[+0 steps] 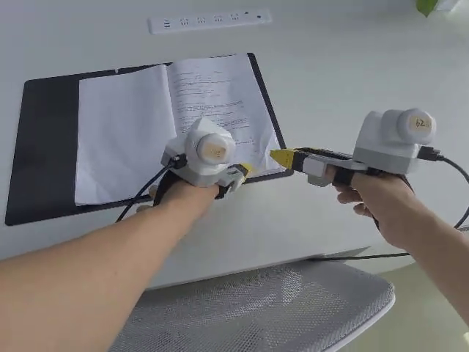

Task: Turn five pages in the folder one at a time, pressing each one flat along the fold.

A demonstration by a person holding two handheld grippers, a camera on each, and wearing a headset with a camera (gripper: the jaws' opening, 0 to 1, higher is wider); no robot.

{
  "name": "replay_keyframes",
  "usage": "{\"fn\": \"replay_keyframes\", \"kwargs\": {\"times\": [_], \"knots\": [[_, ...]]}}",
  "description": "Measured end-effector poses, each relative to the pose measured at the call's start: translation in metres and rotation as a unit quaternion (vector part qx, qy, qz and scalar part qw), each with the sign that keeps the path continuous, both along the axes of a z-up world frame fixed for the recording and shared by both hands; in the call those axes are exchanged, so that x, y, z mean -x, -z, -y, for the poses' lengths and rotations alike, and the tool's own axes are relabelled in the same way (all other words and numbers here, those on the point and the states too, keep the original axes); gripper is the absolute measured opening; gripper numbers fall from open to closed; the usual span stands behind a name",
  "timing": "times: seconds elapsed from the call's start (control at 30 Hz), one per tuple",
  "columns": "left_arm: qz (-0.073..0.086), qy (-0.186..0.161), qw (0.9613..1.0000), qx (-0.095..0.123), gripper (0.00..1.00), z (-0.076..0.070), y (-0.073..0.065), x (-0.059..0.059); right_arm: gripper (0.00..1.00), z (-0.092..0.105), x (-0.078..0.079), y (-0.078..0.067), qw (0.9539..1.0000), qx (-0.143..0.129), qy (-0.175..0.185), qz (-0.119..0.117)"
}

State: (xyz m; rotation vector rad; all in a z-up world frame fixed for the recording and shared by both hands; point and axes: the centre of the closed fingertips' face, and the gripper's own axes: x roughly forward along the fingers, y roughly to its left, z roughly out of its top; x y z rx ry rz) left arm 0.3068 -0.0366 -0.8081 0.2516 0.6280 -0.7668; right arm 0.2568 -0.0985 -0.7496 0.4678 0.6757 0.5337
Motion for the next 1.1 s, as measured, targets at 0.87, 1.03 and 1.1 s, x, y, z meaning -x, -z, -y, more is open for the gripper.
{"fn": "replay_keyframes", "kwargs": {"times": [0.87, 1.03, 1.1], "knots": [[-0.008, -0.007, 0.9999, 0.003, 0.13, -0.007, -0.006, -0.001, 0.35, -0.011, -0.010, 0.021, 0.9999, 0.007, -0.006, -0.012], [-0.014, -0.014, 0.9998, 0.009, 0.11, -0.008, -0.006, -0.002, 0.35, -0.011, -0.011, 0.026, 0.9998, 0.004, -0.001, -0.020], [-0.017, -0.016, 0.9997, 0.012, 0.11, -0.008, -0.006, -0.002, 0.33, -0.013, -0.011, 0.027, 0.9997, 0.000, -0.002, -0.025]]}}
